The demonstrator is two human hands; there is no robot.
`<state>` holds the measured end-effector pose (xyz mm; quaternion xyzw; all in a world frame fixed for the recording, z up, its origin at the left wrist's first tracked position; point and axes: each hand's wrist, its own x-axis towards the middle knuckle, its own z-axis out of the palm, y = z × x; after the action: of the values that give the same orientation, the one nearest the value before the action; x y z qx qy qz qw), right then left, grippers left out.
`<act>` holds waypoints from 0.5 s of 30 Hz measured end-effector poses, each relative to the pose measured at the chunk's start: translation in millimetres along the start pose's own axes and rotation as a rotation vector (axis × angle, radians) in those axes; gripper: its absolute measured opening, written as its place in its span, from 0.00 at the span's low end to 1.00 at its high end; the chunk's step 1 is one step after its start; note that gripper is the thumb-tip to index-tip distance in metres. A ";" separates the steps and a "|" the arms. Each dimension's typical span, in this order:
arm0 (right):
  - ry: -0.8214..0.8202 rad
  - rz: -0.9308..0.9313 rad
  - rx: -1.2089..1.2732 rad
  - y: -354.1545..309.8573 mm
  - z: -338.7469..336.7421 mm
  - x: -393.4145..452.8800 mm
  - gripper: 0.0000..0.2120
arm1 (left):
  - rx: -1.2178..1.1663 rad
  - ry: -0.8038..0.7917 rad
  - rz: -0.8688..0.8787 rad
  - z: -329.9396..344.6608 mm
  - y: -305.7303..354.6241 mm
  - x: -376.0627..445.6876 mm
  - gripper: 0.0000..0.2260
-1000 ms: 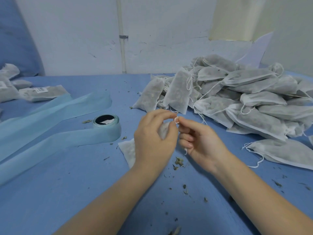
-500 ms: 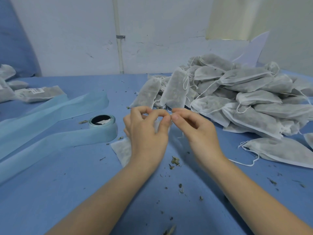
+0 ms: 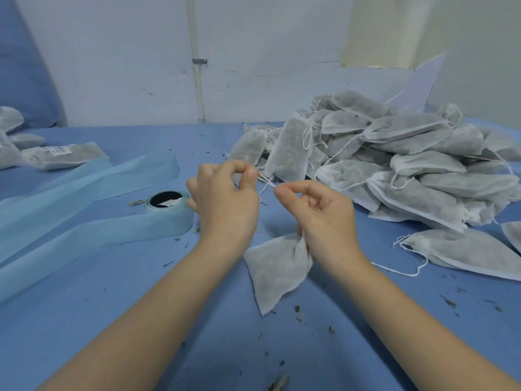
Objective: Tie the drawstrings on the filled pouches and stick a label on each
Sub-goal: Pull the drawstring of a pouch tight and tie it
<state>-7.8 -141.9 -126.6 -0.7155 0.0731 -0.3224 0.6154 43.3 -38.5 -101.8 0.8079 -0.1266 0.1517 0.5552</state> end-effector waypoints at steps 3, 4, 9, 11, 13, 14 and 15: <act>0.050 -0.015 0.001 0.0 -1.8 1.3 0.06 | -0.033 -0.041 0.035 -0.9 0.9 -1.0 0.09; 0.099 0.003 0.013 0.6 -2.6 2.4 0.05 | -0.051 -0.068 0.026 -0.3 0.1 -2.3 0.10; 0.422 0.182 0.359 1.3 -9.9 13.4 0.03 | -0.136 -0.202 -0.250 2.1 -9.3 -3.6 0.11; 0.494 0.188 0.446 2.6 -12.0 16.8 0.01 | -0.308 -0.389 -0.474 2.4 -8.2 -4.1 0.17; 0.516 0.178 0.459 3.7 -12.8 17.7 0.01 | -0.559 -0.588 -0.630 2.6 -5.4 -7.8 0.16; 0.509 0.174 0.443 4.2 -13.4 17.4 0.02 | -0.638 -0.640 -0.659 3.9 -4.8 -9.7 0.13; 0.484 0.169 0.422 5.0 -14.4 17.5 0.02 | -0.673 -0.653 -0.660 5.6 -5.0 -11.0 0.09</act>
<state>-0.6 -163.8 -124.2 -0.4663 0.2078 -0.4389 0.7394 35.6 -41.6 -112.2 0.5882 -0.0740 -0.3360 0.7319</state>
